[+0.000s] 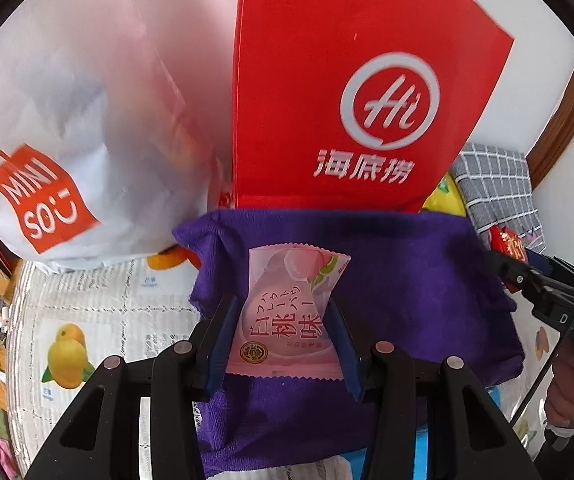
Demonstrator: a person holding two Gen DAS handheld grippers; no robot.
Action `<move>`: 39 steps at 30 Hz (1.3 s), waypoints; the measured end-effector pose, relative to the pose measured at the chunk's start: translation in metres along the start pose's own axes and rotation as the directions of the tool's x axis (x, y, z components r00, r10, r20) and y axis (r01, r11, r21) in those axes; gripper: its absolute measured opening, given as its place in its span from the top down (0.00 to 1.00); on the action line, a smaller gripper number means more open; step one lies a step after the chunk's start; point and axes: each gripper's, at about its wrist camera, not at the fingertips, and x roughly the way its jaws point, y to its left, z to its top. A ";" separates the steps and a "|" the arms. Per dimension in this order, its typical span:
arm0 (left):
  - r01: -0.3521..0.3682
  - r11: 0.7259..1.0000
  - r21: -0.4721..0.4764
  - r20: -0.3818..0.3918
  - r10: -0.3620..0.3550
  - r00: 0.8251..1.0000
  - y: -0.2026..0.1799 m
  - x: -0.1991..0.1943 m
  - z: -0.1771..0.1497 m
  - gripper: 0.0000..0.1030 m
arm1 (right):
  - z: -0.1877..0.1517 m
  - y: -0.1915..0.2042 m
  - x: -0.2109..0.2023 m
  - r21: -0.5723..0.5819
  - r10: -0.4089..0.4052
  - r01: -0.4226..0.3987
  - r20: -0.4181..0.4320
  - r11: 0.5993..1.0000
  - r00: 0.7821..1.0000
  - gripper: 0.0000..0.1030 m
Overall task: Organize snacks
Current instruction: 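Lower both snacks onto the purple towel and open both tools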
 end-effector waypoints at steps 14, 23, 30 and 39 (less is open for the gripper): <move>0.018 1.000 0.019 -0.068 -0.017 0.998 -0.006 0.025 -0.006 0.57 | -0.014 -0.001 0.039 -0.037 -0.026 0.022 -0.102 0.999 0.994 0.46; 0.027 0.999 0.024 -0.099 -0.025 0.995 -0.008 0.034 -0.009 0.57 | -0.016 0.002 0.045 -0.047 -0.030 0.025 -0.114 0.999 0.993 0.45; 0.034 0.999 0.019 -0.109 -0.031 0.994 -0.008 0.037 -0.009 0.57 | -0.016 0.006 0.052 -0.048 -0.027 0.021 -0.129 0.999 0.991 0.45; 0.026 0.999 0.027 -0.114 -0.023 0.993 -0.011 0.041 -0.008 0.56 | -0.013 0.010 0.054 -0.054 -0.005 -0.003 -0.140 0.999 0.990 0.35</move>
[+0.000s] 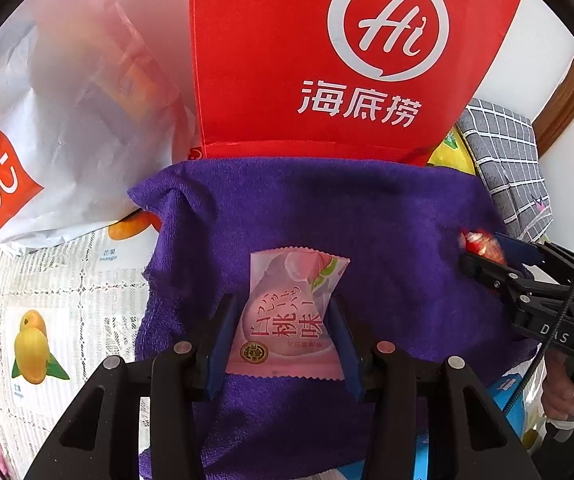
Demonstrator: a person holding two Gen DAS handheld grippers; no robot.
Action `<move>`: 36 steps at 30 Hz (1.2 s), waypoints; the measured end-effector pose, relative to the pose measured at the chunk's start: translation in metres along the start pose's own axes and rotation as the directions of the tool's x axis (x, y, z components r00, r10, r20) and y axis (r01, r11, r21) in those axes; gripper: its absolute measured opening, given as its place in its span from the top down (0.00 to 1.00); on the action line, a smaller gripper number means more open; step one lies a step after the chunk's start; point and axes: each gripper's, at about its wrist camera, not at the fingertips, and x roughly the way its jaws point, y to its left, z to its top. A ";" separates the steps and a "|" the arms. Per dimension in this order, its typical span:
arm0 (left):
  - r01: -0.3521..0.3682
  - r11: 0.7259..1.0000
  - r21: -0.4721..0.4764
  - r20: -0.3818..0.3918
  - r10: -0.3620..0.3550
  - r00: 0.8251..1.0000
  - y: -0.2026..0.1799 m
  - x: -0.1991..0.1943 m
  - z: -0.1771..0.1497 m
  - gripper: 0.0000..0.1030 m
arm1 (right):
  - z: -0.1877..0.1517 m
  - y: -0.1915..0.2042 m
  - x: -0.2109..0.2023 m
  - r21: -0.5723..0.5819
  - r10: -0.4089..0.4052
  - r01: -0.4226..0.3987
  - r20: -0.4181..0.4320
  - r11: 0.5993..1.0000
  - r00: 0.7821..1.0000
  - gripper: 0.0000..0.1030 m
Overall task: Organize snacks
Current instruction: 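Lower both snacks onto the purple towel and open both tools, then move both tools back toward the snack pile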
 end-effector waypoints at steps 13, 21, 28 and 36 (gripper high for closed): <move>-0.034 0.999 0.038 0.036 0.033 0.999 -0.010 -0.030 -0.008 0.32 | 0.003 0.009 -0.047 0.012 0.038 -0.039 0.062 0.999 0.997 0.24; -0.018 1.000 0.005 0.094 0.017 0.995 0.000 -0.081 -0.031 0.32 | -0.014 0.032 -0.108 0.013 -0.030 0.028 0.123 1.000 0.992 0.15; -0.018 1.000 0.016 0.142 0.015 0.990 -0.003 -0.124 -0.064 0.32 | -0.056 0.047 -0.153 0.011 -0.082 0.082 0.164 0.997 0.983 0.15; 0.002 1.000 0.006 0.176 -0.003 0.984 -0.007 -0.161 -0.104 0.32 | -0.109 0.052 -0.190 0.038 -0.106 0.101 0.202 0.994 0.974 0.15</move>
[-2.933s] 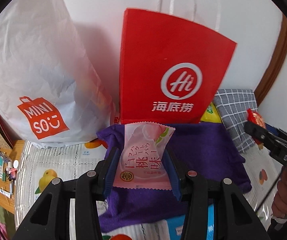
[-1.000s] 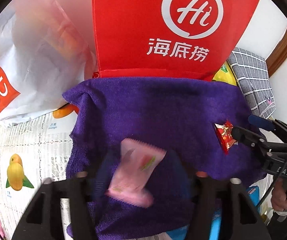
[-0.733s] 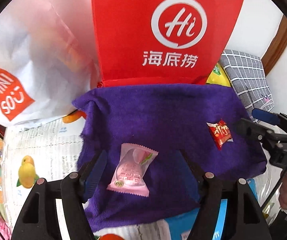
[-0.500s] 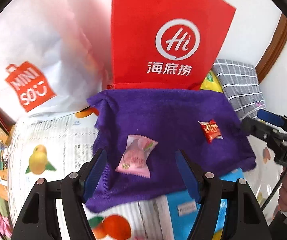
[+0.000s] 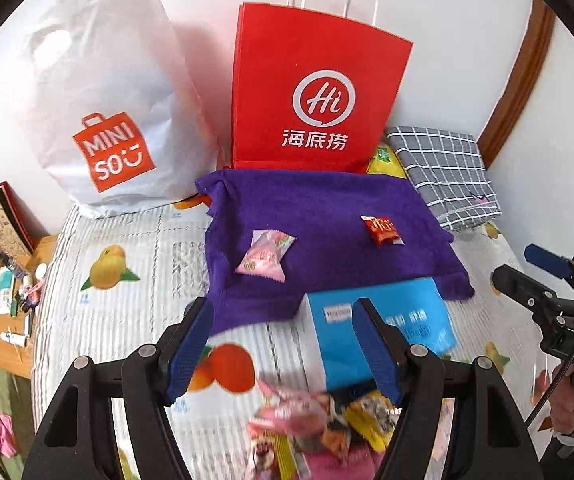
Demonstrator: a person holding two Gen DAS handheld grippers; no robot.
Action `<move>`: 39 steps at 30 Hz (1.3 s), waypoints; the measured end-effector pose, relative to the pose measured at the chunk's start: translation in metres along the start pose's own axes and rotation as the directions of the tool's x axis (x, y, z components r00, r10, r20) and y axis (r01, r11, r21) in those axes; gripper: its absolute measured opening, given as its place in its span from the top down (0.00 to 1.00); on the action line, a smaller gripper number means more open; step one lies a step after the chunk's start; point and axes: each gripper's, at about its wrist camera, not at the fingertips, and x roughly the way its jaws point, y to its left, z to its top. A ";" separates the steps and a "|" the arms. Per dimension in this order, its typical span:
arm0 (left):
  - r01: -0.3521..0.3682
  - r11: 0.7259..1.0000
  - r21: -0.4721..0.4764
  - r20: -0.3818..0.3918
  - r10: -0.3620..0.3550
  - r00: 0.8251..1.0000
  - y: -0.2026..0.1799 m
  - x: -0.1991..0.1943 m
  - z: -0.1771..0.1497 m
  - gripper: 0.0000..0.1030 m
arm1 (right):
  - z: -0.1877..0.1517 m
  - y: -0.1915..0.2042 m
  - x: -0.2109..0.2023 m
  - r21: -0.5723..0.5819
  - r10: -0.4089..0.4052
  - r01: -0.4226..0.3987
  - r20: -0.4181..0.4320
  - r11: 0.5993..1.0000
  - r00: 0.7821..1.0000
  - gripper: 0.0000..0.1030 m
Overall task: Organize snacks
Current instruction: 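Move both tools back toward the snack pile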
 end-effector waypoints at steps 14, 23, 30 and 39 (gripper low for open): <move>0.022 1.000 0.011 0.045 -0.022 0.999 -0.003 -0.044 -0.055 0.32 | -0.068 0.000 -0.024 0.067 0.039 -0.039 0.007 0.997 0.999 0.15; -0.018 0.999 -0.034 0.029 0.019 0.999 0.024 -0.041 -0.080 0.32 | -0.101 -0.018 -0.011 0.171 0.059 -0.052 -0.031 0.984 0.998 0.18; -0.034 0.997 -0.070 0.004 0.035 0.999 0.038 -0.035 -0.091 0.32 | -0.120 -0.025 0.001 0.198 0.096 -0.079 -0.076 0.977 0.992 0.27; -0.036 0.996 -0.079 -0.009 0.036 0.999 0.045 -0.035 -0.104 0.32 | -0.152 0.006 0.028 0.087 0.197 -0.184 -0.179 0.979 0.964 0.28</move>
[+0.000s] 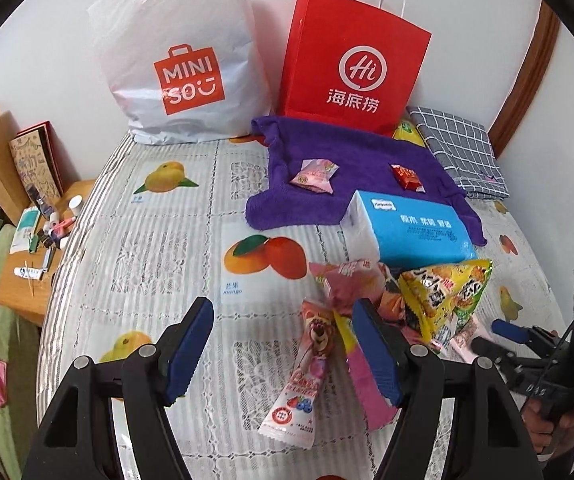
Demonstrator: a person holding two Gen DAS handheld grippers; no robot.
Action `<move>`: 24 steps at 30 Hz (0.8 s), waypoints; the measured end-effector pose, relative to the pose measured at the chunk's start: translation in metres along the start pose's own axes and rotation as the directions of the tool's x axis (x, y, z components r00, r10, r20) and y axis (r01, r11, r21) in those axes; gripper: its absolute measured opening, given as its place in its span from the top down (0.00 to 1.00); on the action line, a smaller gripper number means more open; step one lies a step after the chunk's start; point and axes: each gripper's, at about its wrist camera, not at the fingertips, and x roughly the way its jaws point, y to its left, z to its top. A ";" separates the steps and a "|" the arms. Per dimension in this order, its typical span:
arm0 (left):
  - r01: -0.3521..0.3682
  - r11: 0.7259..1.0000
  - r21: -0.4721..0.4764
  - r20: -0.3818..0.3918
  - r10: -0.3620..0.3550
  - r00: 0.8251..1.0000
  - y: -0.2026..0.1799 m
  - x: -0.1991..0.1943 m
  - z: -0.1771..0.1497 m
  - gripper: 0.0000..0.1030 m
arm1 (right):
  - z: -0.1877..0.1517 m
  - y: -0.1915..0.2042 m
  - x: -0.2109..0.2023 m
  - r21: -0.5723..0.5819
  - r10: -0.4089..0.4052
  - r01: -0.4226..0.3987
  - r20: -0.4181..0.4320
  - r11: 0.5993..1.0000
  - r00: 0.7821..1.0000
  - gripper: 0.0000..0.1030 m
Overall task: Organize snacks
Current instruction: 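Move both tools back toward the snack pile, then grasp the pink-white pastry packet with the right tool while the left tool grasps the Lotso stick packet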
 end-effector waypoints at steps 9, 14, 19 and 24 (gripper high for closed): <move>-0.010 1.000 -0.005 -0.019 0.010 1.000 0.009 0.001 -0.015 0.32 | -0.010 0.018 0.018 -0.092 -0.050 0.050 0.002 0.994 0.999 0.24; -0.009 1.000 -0.017 -0.026 0.009 1.000 0.012 0.003 -0.023 0.32 | -0.018 0.025 0.016 -0.154 -0.088 0.092 0.030 0.984 0.996 0.33; 0.009 0.999 -0.031 -0.033 -0.010 0.999 0.013 0.008 -0.031 0.32 | -0.025 0.022 0.007 -0.160 -0.075 0.083 0.052 0.984 0.996 0.44; 0.016 1.000 -0.023 -0.042 -0.017 0.999 0.011 0.012 -0.039 0.32 | -0.034 0.021 -0.003 -0.158 -0.064 0.076 0.075 0.985 0.995 0.45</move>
